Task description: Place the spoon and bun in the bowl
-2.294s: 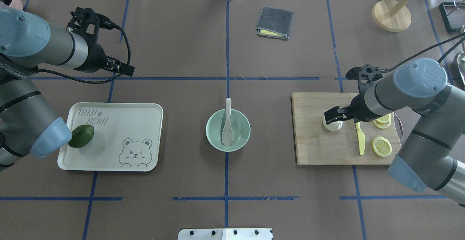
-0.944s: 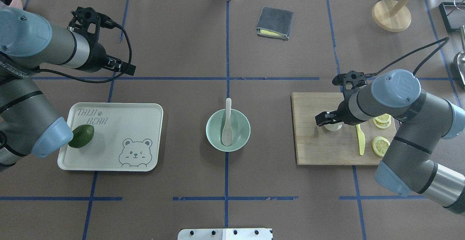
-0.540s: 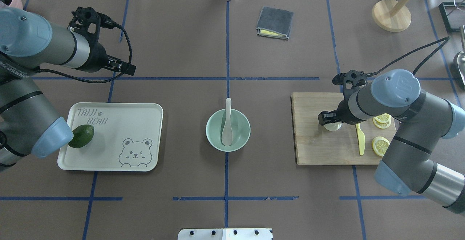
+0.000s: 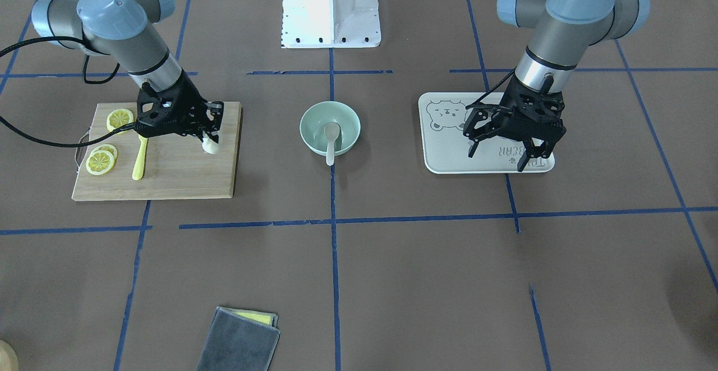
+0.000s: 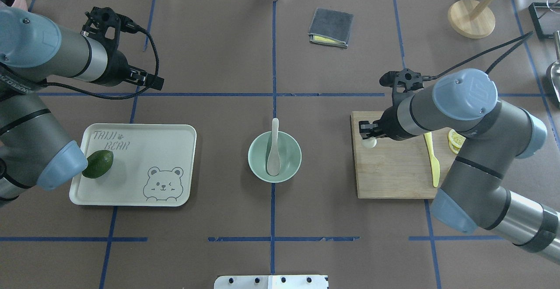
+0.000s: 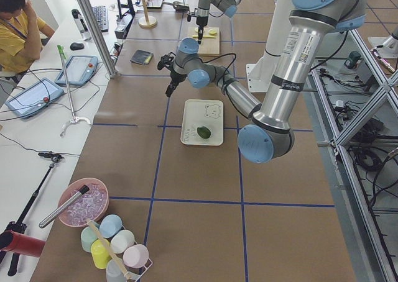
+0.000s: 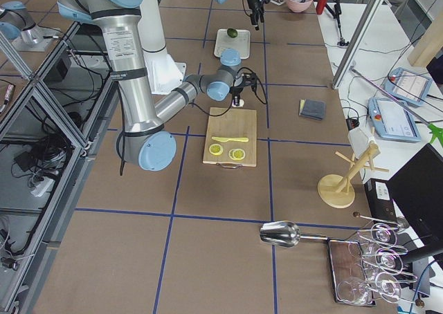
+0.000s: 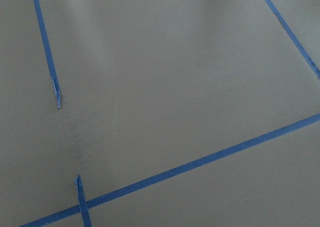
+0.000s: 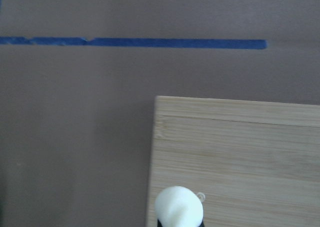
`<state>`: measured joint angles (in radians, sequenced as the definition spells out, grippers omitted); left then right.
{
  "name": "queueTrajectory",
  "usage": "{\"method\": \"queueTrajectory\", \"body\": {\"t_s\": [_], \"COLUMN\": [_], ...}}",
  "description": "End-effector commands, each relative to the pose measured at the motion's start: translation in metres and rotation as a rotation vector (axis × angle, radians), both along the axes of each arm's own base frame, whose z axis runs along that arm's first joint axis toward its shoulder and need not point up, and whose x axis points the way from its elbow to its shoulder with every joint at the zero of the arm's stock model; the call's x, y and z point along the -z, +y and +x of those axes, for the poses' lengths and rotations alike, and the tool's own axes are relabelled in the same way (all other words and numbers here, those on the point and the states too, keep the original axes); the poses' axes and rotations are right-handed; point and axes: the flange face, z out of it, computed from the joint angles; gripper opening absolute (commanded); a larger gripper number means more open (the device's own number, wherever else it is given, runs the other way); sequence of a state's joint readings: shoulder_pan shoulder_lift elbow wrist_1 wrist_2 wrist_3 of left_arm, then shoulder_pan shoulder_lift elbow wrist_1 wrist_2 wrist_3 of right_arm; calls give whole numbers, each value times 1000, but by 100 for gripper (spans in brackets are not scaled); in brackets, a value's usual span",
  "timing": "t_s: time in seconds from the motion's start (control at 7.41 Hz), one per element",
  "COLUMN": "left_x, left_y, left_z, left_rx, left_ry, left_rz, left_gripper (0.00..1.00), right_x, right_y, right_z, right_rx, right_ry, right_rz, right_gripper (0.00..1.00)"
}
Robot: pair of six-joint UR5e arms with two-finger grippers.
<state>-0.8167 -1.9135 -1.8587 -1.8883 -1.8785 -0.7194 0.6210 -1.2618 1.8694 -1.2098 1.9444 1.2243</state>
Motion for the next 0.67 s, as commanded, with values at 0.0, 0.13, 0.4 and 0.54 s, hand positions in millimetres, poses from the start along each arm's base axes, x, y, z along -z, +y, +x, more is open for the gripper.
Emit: {"method": "queueTrajectory", "body": {"t_s": [0.0, 0.13, 0.4, 0.54], "left_x": [0, -1, 0, 1], "left_y": [0, 0, 0, 0], "left_z": [-1, -1, -1, -1], "left_rx": [0, 0, 2, 2], "left_ry": [0, -1, 1, 2], "left_rz": [0, -1, 1, 1], "left_gripper": [99, 99, 99, 99], "right_x": [99, 116, 127, 127], "right_y": [24, 40, 50, 46], "right_z": [-61, -84, -104, -114], "right_rx": [-63, -89, -107, -108], "right_ry": [-153, -173, -185, -177], "right_rz": [-113, -120, -137, -142], "right_gripper": [28, 28, 35, 39]}}
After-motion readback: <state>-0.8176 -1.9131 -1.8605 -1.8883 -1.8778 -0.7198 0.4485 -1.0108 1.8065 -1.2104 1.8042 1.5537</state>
